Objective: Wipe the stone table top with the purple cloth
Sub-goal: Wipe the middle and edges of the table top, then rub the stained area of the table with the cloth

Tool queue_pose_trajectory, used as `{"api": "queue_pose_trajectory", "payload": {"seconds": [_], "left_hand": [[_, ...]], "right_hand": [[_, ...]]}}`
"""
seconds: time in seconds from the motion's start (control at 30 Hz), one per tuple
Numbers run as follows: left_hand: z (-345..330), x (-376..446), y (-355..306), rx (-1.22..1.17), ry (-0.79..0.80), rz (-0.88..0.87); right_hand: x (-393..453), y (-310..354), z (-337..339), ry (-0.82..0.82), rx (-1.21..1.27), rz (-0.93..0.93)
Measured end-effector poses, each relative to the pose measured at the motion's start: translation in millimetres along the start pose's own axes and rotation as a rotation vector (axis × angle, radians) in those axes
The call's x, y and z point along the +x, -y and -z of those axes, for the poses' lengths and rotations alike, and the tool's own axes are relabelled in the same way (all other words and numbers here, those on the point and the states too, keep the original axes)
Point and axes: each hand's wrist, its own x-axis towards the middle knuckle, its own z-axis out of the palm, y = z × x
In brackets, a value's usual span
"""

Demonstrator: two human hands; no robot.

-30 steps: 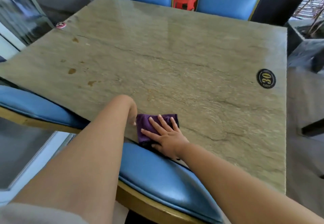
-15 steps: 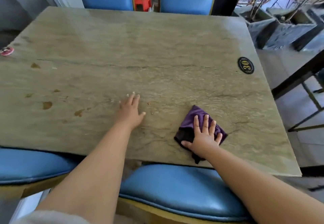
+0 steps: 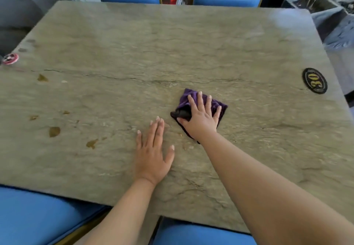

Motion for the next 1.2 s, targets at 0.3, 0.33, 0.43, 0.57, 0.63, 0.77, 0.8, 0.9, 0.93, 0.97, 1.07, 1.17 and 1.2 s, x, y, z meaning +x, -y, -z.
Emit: {"api": "queue_pose_trajectory", "payload": {"seconds": [0.3,0.33,0.43,0.57,0.63,0.77,0.8,0.9,0.93,0.97,1.07,1.17,1.2], "left_hand": [[9.9,-0.9,-3.2,-0.148,-0.004,0.005],[10.5,-0.4,-3.3,-0.14,0.006,0.003],[11.3,0.2,-2.2,-0.08,0.039,0.007],[17.5,13.3,-6.0,-0.112,0.001,0.075],[19.1,30.8,-11.4,-0.081,-0.006,0.018],[9.7,65.6,-13.4,-0.048,0.113,-0.092],[5.9,69.8,-11.5,-0.037,0.115,-0.109],[-2.0,71.0,-7.7,0.005,0.035,-0.138],[-3.4,70.5,-7.1,0.022,0.016,-0.146],[-4.5,70.9,-6.6,0.035,0.01,-0.154],[-3.5,71.8,-5.4,0.035,0.04,-0.159],[-0.8,70.2,-4.7,0.03,0.049,-0.161],[1.3,69.7,-5.1,0.002,0.046,-0.167]], "right_hand": [[3.9,-13.9,26.5,0.14,0.375,0.267],[-3.9,-20.0,28.0,0.096,0.393,0.204],[-37.9,-17.8,24.6,0.084,0.531,0.077],[-69.8,-6.1,23.9,-0.14,0.601,-0.135],[-82.2,-4.9,18.5,-0.365,0.513,-0.325],[-100.8,-12.9,-5.6,-0.407,0.389,-0.656],[-100.6,-17.7,-11.9,-0.391,0.354,-0.653],[-79.3,-33.0,-17.3,-0.433,0.291,-0.641],[-66.8,-37.1,-13.9,-0.454,0.278,-0.648],[-52.7,-41.2,-9.1,-0.465,0.264,-0.654],[-9.0,-53.0,10.9,-0.419,0.241,-0.626],[27.5,-47.8,22.8,-0.303,0.202,-0.491],[35.1,-38.8,22.0,-0.264,0.187,-0.404]]}}
